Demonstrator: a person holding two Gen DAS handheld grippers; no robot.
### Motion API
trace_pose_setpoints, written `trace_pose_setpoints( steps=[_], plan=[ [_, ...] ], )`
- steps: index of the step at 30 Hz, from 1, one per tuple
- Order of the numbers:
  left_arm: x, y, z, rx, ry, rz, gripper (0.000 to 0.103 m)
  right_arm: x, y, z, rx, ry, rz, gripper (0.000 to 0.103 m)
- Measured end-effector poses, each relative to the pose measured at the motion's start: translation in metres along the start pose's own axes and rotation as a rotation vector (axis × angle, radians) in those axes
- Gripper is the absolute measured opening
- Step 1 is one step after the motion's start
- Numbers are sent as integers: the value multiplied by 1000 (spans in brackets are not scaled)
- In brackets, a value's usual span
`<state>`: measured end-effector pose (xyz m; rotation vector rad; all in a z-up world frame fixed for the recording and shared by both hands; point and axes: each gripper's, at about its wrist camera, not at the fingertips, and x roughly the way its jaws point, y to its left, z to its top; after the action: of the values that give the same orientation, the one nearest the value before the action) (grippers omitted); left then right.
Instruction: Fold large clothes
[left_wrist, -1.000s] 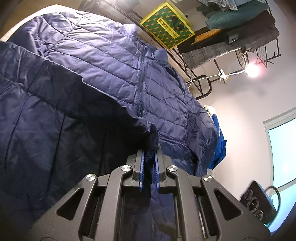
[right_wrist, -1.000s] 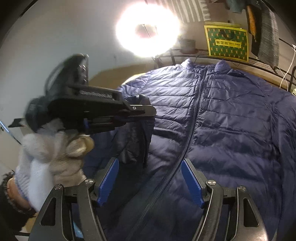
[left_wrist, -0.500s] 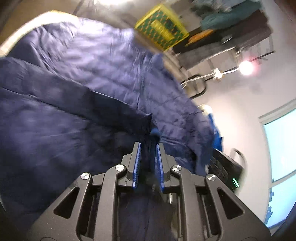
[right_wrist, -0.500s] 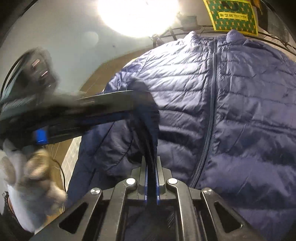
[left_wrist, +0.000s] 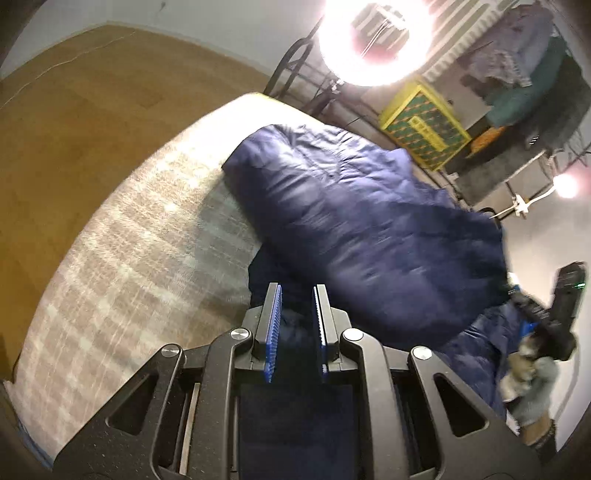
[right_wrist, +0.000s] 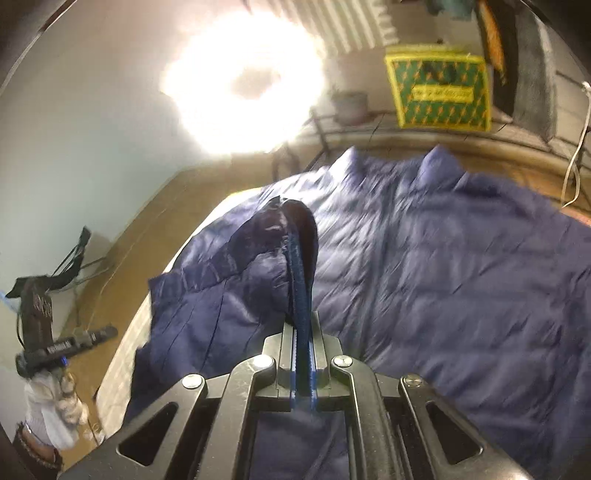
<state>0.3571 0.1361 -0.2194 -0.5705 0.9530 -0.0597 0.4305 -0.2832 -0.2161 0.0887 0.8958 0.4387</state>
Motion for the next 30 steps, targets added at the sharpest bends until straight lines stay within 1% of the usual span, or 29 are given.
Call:
trace_pose_setpoints(
  steps=[1,3,5,7,9,13,16,17,19,21,22,24,27,29,30],
  plan=[
    [9,-1,2,1,5,12,14,-2,-4,4,4,-13,-16,2],
    [23,-8,8,8,4,16,14,-11,-22,13,22,-53,-75,2],
    [36,-20,14,28,-6,29,14,-14,-40,15,40,-76,-124,2],
    [51,-32,22,43,-2,35,14,-15,-61,11,51,-94,-196,2],
    [62,-42,24,58,2,49,14,-9,-80,2,74,-67,-233,2],
    [82,-59,30,76,4,63,14,4,-96,-11,77,-37,-268,2],
    [97,-69,33,102,16,82,14,13,-105,-7,70,-39,-286,2],
    [104,-71,33,112,30,93,14,10,-107,-7,74,-51,-285,2],
    [113,-71,33,123,44,118,14,3,-111,-9,107,-76,-255,2],
    [120,-66,34,116,55,139,14,7,-118,-12,141,-63,-243,2],
    [123,-64,34,108,58,141,14,11,-121,-16,144,-48,-255,2],
    [124,-61,31,108,54,141,14,20,-126,-21,140,-18,-290,2],
    [120,-61,29,122,46,146,14,29,-136,-27,170,19,-295,3],
    [110,-63,26,129,35,139,14,32,-136,-29,169,26,-309,5],
    [101,-66,24,130,20,124,14,32,-135,-28,158,30,-321,11]
  ],
)
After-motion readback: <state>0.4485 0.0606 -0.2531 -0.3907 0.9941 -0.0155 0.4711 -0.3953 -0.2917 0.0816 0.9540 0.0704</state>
